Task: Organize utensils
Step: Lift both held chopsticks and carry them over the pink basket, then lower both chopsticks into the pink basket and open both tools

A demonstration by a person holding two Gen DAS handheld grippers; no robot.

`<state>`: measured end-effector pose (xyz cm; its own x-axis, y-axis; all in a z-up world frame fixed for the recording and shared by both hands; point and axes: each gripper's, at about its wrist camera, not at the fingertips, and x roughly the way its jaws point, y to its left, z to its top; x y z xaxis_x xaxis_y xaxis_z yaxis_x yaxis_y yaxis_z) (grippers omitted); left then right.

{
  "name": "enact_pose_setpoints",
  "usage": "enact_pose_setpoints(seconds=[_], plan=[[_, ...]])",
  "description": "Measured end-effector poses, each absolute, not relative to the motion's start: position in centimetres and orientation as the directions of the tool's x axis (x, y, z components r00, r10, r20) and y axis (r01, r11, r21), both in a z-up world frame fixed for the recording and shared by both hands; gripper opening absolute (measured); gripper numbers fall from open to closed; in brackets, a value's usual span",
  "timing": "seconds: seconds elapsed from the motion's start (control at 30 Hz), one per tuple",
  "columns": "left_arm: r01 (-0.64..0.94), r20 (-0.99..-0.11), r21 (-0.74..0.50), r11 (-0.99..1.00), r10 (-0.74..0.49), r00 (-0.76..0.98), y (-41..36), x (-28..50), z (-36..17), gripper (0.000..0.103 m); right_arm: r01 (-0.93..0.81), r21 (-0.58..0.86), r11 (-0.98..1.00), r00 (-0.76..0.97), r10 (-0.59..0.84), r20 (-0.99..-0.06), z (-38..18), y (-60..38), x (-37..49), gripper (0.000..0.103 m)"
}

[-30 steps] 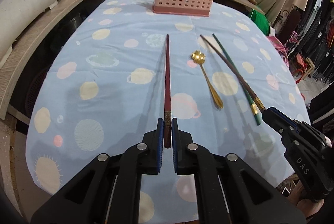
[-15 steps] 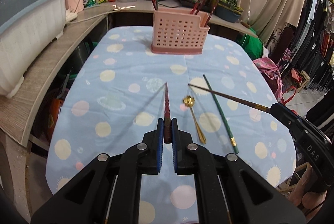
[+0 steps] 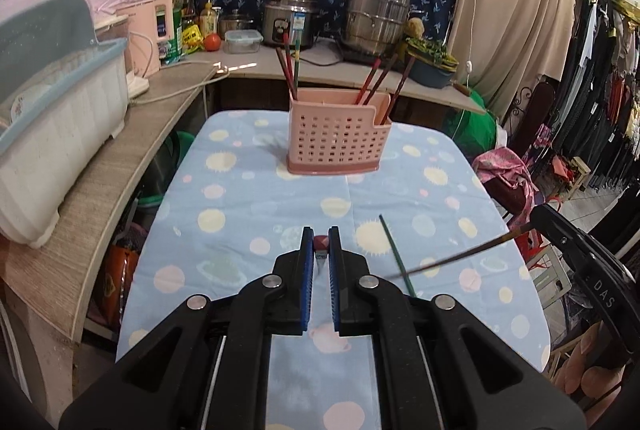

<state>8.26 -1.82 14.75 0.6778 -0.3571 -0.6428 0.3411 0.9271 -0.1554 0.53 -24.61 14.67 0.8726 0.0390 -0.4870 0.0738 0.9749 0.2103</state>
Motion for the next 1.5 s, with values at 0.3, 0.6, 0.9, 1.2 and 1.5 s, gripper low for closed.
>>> enact_pose_setpoints(seconds=[0.3,0.6,0.9,1.2,1.5], plan=[[0.361,-0.6,-0.153,0.92,-0.377,0.706,-2.2,10.2,18.3,0.007,0.043,0.197,0.979,0.899,0.048,-0.436,17.8,-24.9,2.0,0.007],[0.373,-0.547,-0.154,0.915,-0.394,0.739,-3.2,14.1,22.5,0.007,-0.017,0.282,0.959,0.925,0.122,-0.359,22.2,-26.7,6.1,0.007],[0.355,-0.429,-0.157,0.922,-0.387,0.816,-4.5,20.0,28.6,0.007,-0.053,0.349,0.935,0.953,0.153,-0.263,27.2,-29.3,14.6,0.007],[0.336,-0.344,-0.127,0.933,-0.359,0.868,-6.5,25.6,31.5,0.007,-0.033,0.323,0.946,0.969,0.109,-0.22,29.7,-29.4,22.3,0.007],[0.323,-0.348,-0.12,0.939,-0.345,0.872,-8.1,30.7,29.3,0.007,-0.006,0.285,0.959,0.956,0.089,-0.278,27.2,-29.0,28.3,0.007]])
